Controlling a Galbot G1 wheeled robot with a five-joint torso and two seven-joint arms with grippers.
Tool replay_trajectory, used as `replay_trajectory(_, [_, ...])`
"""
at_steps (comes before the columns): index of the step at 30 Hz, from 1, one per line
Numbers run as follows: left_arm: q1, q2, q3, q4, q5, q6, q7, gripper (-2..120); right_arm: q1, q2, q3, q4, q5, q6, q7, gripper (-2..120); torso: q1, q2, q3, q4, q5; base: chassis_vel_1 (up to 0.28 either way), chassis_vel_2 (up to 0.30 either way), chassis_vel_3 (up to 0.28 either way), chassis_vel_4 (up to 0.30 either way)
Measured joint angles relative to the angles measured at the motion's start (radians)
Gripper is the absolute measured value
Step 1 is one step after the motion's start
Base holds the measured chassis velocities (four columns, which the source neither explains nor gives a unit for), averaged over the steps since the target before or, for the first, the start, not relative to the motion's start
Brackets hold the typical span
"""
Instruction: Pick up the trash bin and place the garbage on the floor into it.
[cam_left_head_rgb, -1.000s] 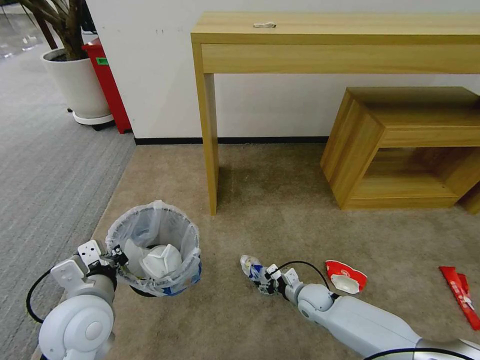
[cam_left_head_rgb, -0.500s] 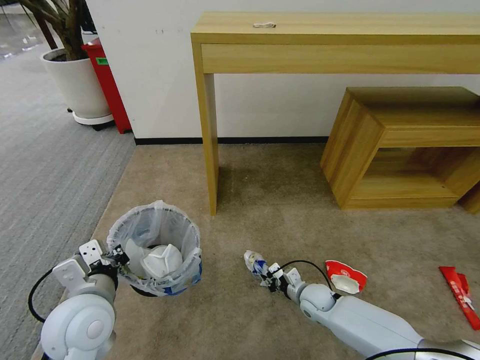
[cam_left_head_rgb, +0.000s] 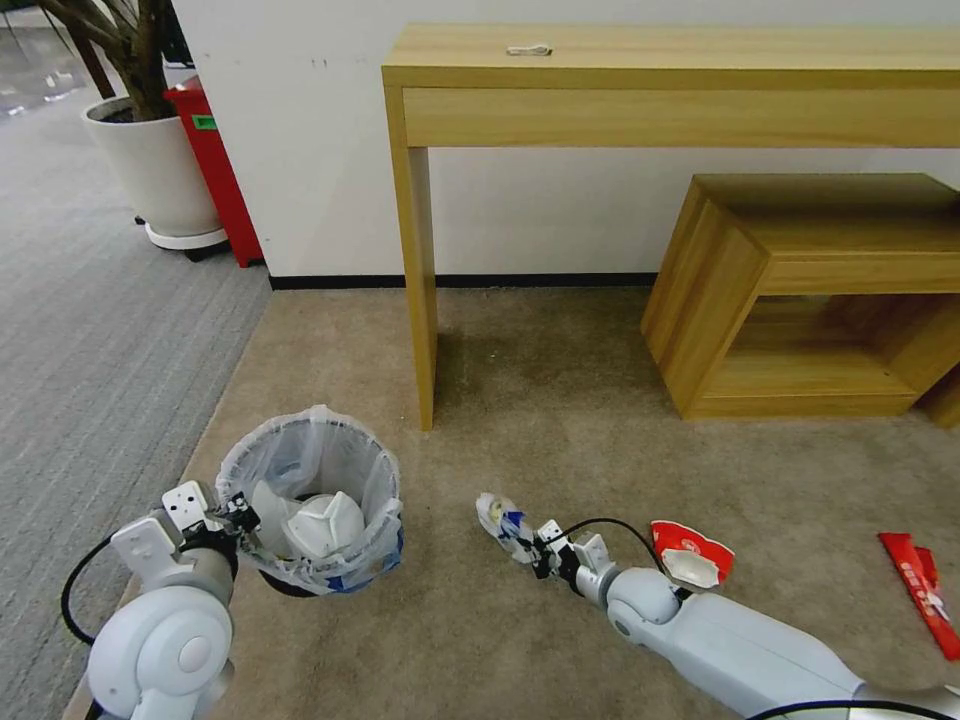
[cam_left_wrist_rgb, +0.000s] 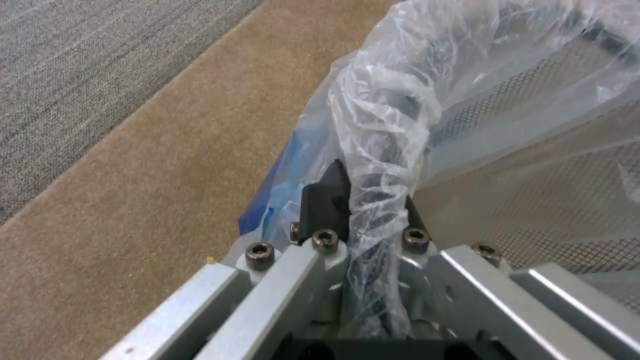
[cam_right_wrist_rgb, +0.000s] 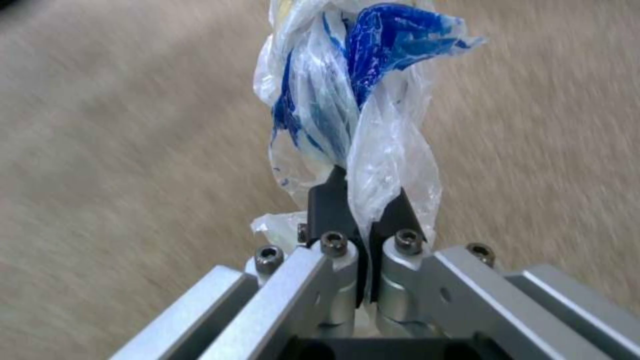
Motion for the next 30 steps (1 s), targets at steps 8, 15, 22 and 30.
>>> replay_trajectory(8, [-0.003, 0.01, 0.007, 0.008, 0.004, 0.0, 0.005, 1, -0.025, -0.032, 0.075, 0.081, 0.051, 0.122, -0.169, 0, 0.0, 0.0, 0.0, 0.0, 0.0, 0.0, 0.0, 0.0, 0.0])
replay_trajectory(15, [-0.002, 0.015, 0.022, 0.013, 0.01, 0.004, 0.006, 1, -0.014, -0.06, 0.122, 0.152, 0.103, 0.207, -0.364, 0, 0.0, 0.0, 0.0, 0.0, -0.0001, 0.0, 0.0, 0.0, 0.0])
replay_trajectory(22, [-0.002, 0.016, 0.028, 0.022, 0.015, 0.006, 0.009, 1, -0.01, -0.074, 0.155, 0.197, 0.13, 0.242, -0.443, 0, 0.0, 0.0, 0.0, 0.0, 0.0001, 0.0, 0.0, 0.0, 0.0])
replay_trajectory(30, [-0.002, 0.019, 0.04, 0.033, 0.021, 0.009, 0.011, 1, 0.027, -0.107, 0.196, 0.343, 0.186, 0.246, -0.487, 0, 0.0, 0.0, 0.0, 0.0, 0.0, 0.0, 0.0, 0.0, 0.0])
